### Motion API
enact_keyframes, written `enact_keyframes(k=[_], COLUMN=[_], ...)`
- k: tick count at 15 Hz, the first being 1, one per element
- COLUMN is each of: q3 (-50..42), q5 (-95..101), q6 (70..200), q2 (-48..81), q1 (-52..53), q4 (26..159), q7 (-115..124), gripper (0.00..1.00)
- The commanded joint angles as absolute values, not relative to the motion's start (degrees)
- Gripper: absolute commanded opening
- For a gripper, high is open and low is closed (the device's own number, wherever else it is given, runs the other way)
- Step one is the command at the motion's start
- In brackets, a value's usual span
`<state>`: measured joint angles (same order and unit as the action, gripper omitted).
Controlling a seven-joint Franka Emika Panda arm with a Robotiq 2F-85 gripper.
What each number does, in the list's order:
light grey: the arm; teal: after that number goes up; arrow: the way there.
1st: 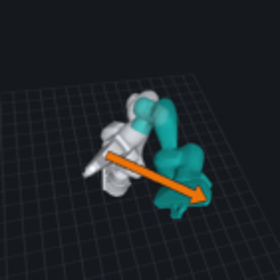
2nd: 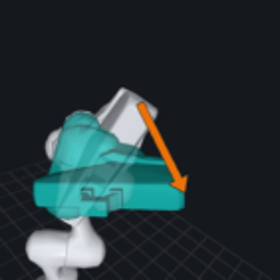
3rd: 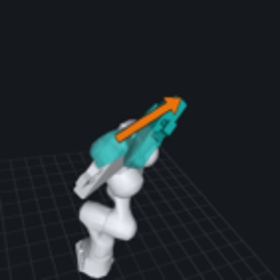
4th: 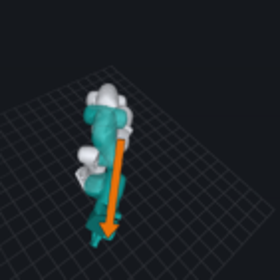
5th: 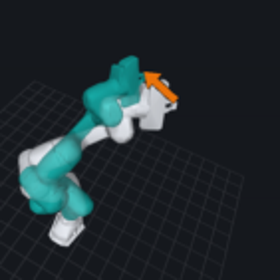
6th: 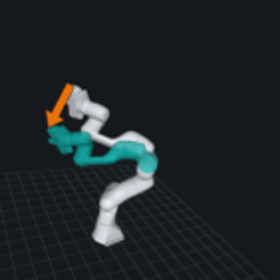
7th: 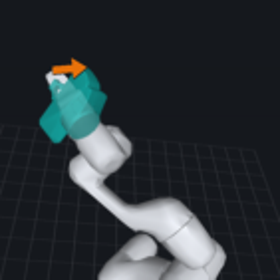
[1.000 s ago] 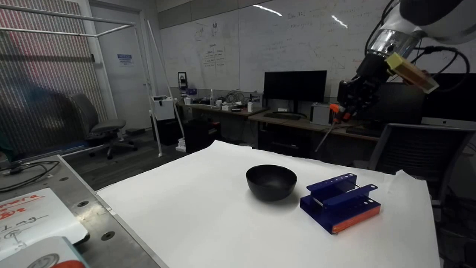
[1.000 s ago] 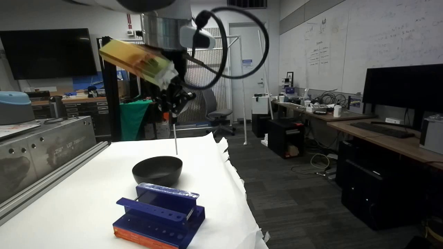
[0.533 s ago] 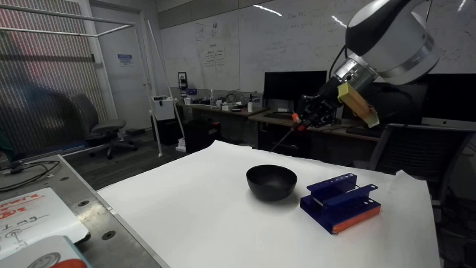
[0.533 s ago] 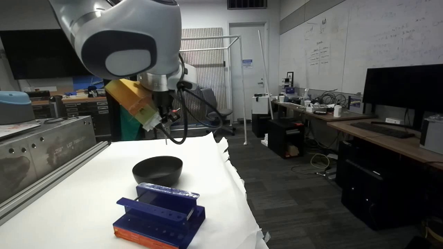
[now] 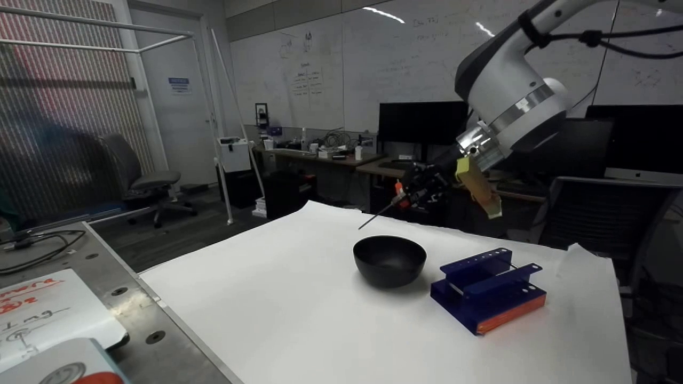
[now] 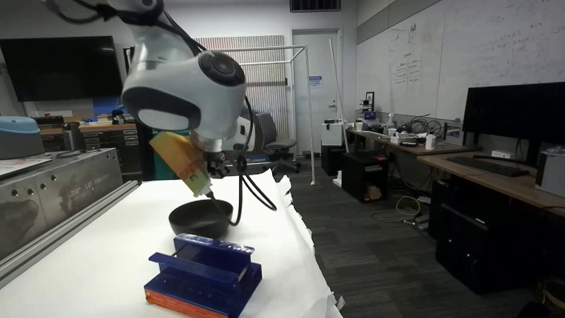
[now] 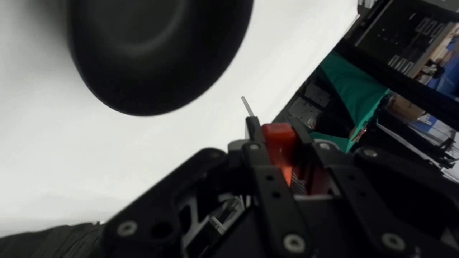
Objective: Pick up the object tool and put it in the bowl
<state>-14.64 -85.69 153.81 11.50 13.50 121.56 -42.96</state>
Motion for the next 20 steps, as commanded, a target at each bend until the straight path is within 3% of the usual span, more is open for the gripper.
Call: enact_keyframes(k=[1, 4, 7, 13, 20], q3=[-14.7, -14.6, -8.6, -6.4, -5.7], q5=[-90.1, -88.8, -86.7, -86.0, -67.5], q6=[148.9, 145.2, 146.2, 148.0, 130.9], q2=[19.9, 22.8, 23.1, 18.4, 12.5], q1=[10.9, 9.4, 3.5, 2.5, -1.3], q4=[118.0, 116.9, 116.1, 116.8, 119.1], q7=[-49.0, -48.8, -48.5, -52.5, -38.4], gripper=[0.05, 0.05, 0.05, 0.05, 0.05])
